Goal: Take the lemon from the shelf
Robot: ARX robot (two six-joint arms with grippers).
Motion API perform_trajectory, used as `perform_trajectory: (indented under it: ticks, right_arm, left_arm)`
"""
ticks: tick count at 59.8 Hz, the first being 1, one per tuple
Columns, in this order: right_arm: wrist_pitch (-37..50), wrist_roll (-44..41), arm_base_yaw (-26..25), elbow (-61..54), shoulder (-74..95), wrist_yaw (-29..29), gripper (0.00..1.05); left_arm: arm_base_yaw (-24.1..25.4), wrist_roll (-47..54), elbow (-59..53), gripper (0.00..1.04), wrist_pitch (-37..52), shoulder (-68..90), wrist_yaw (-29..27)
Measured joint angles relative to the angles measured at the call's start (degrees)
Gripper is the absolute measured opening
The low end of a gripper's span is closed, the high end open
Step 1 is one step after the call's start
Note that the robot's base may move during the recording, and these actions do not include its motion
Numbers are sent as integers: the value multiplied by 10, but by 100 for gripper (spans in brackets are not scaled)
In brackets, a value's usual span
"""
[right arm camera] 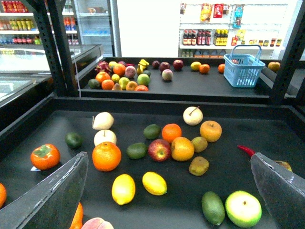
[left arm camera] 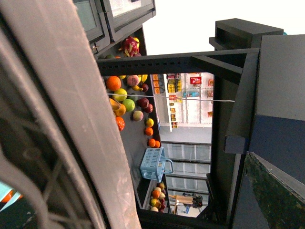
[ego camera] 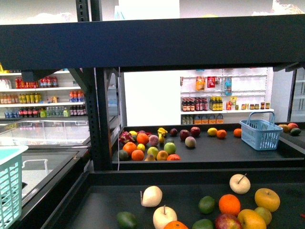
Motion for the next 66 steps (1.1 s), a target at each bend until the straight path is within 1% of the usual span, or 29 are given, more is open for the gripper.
perform_trajectory:
  ticks: [4, 10, 13, 21, 22, 27, 29, 33, 38, 46, 51, 55, 63, 66]
  right_arm:
    - [0, 0, 0, 0, 0, 0, 102]
    - [0, 0, 0, 0, 0, 0, 102]
    - [0, 0, 0, 0, 0, 0, 102]
    - [0, 0, 0, 0, 0, 0, 102]
    - [0, 0, 0, 0, 0, 0, 102]
    - [0, 0, 0, 0, 0, 0, 102]
    - [0, 0, 0, 0, 0, 0, 102]
    - [0, 0, 0, 0, 0, 0, 102]
    - [0, 0, 0, 0, 0, 0, 102]
    - [0, 0, 0, 0, 0, 0, 102]
    - [0, 0, 0, 0, 0, 0, 102]
    - [0, 0, 0, 0, 0, 0, 102]
    - [0, 0, 0, 0, 0, 0, 102]
    - [0, 0, 0, 0, 0, 0, 102]
  left_arm:
    - [-1, 5, 2, 96, -3, 4, -2]
    - [-3, 9, 2, 76, -4, 6, -2]
    - [-3, 12, 2, 69, -4, 6, -2]
    - [-3, 24, 0, 45, -11, 7, -13]
    - [-3, 25, 0, 43, -11, 7, -15]
    - [-3, 36, -11, 24, -2, 5, -14]
    - [-5, 40, -16, 20, -13, -1, -12]
    - [-12, 59, -28, 16, -19, -14, -5]
    - [-27, 112, -43, 14, -20, -46, 10]
    - [-52, 139, -61, 12, -22, -87, 20]
    - [-73, 155, -74, 10, -16, -114, 46]
    - [-101, 170, -84, 10, -15, -136, 60]
    - [-168, 196, -111, 10, -14, -178, 62]
    - [-200, 205, -124, 10, -11, -190, 65]
